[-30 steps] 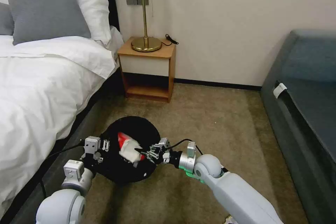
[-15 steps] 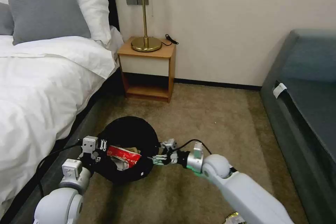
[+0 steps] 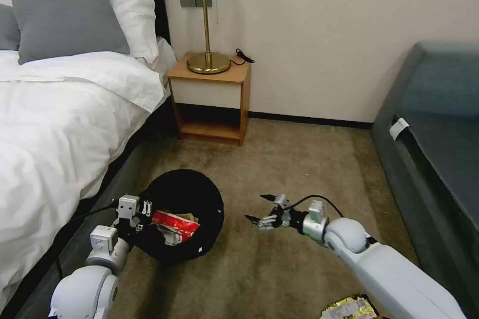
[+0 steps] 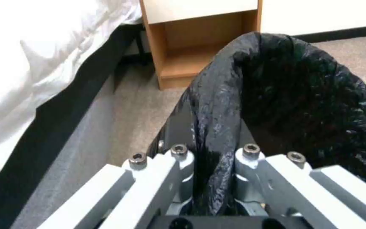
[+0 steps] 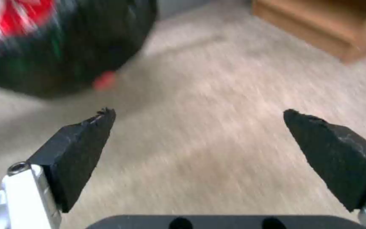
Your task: Pick up the trash bin, then pick up the garbage on the floor and place it into the trash bin.
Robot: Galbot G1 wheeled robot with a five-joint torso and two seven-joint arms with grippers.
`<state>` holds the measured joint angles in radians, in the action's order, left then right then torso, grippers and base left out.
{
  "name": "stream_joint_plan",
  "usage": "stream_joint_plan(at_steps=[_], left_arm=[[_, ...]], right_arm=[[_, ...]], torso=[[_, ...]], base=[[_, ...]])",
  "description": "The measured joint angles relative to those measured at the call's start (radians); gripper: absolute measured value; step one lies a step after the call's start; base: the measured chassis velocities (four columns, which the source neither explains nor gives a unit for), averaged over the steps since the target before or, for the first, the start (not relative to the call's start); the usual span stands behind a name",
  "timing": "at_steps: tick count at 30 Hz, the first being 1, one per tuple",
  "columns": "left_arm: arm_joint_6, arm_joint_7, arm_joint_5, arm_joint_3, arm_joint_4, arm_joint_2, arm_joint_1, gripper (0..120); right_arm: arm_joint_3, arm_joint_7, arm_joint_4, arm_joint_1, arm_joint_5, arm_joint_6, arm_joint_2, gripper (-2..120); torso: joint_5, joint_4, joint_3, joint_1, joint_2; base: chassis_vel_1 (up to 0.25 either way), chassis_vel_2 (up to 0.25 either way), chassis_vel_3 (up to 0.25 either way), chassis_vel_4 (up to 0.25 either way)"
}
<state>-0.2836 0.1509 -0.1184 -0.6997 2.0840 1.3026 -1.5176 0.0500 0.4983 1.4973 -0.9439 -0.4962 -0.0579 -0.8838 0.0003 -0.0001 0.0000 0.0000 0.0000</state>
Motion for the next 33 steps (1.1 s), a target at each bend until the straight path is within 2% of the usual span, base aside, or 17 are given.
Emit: stream_joint_plan(at_steps=[12,23,27,33], left_arm=[[0.000,-0.005,-0.006,-0.001,-0.004,-0.007,-0.002,7],[0.002,-0.010,-0.008,0.003,-0.011,-0.008,-0.006,7],[0.005,-0.015,0.010,0.028,-0.020,-0.001,-0.004,7],[-0.002,-0.018,0.018,0.046,-0.009,0.004,0.007,7]], right_arm=[[-0.054,-0.006,-0.053,-0.100,0.109,0.016,0.111,100],[-0.118,0.002,-0.073,-0.176,0.221,0.024,0.156,100],[-0.231,0.004,-0.027,-0.277,0.252,0.021,0.180,100],[-0.288,0.005,-0.001,-0.333,0.273,0.022,0.206,100]], torso=[[-0.0001,0.0000,0.000,0.000,0.000],[0.0000,0.0000,0.000,0.000,0.000],[-0.0002,0.0002,0.000,0.000,0.000],[-0.0001,0.0000,0.000,0.000,0.000]], base=[[0.000,0.000,0.000,0.000],[0.000,0.000,0.000,0.000],[0.000,0.000,0.000,0.000],[0.000,0.000,0.000,0.000]])
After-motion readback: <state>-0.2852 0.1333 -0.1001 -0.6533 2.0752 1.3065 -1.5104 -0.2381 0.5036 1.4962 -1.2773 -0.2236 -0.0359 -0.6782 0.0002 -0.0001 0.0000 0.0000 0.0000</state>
